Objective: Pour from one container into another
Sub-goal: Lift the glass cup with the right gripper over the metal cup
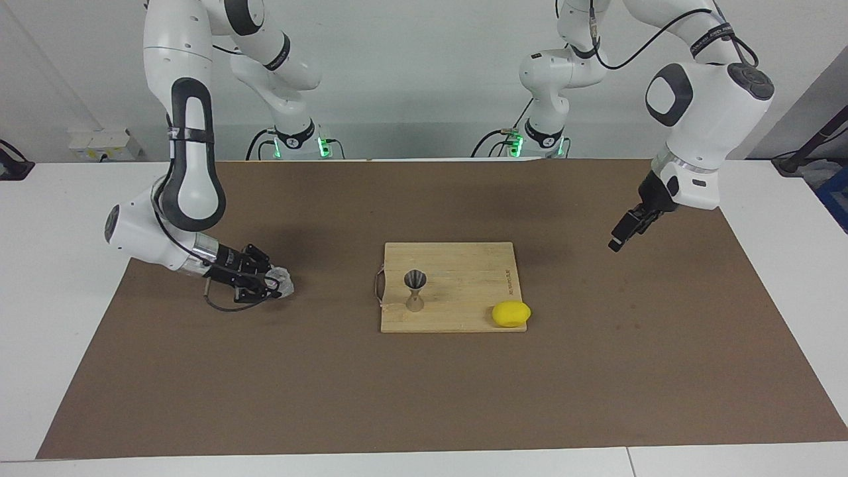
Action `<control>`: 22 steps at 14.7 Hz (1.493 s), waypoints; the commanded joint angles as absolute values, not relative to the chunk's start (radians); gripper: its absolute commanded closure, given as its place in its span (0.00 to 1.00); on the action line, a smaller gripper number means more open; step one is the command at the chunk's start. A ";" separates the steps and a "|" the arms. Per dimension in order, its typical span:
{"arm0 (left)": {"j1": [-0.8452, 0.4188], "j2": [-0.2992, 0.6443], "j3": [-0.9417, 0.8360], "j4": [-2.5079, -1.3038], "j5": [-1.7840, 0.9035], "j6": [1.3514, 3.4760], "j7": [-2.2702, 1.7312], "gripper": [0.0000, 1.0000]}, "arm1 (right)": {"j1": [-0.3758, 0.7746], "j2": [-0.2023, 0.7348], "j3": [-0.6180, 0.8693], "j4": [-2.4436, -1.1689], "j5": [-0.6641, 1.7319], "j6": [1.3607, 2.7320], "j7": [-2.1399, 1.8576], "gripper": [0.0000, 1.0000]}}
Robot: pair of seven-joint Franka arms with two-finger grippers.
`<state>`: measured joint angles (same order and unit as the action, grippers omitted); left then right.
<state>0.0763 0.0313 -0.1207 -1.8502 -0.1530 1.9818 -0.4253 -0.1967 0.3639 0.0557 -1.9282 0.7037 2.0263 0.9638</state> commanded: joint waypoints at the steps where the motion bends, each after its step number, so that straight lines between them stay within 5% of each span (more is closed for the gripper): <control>1: 0.098 -0.003 -0.123 -1.839 -0.111 1.892 -0.196 0.00 | -0.143 0.318 0.057 -1.919 0.732 2.074 1.070 1.00; 5: 0.084 -0.049 -0.126 -1.809 -0.014 1.765 -0.057 0.00 | -0.049 0.305 0.055 -1.878 0.718 2.127 1.233 1.00; 8: 0.080 -0.032 -0.137 -1.657 -0.009 1.547 -0.057 0.00 | 0.015 0.308 0.052 -1.836 0.698 2.155 1.357 1.00; 22: -0.015 -0.048 -0.069 -1.594 -0.012 1.485 -0.057 0.00 | 0.245 0.394 0.055 -1.609 0.338 2.198 1.857 1.00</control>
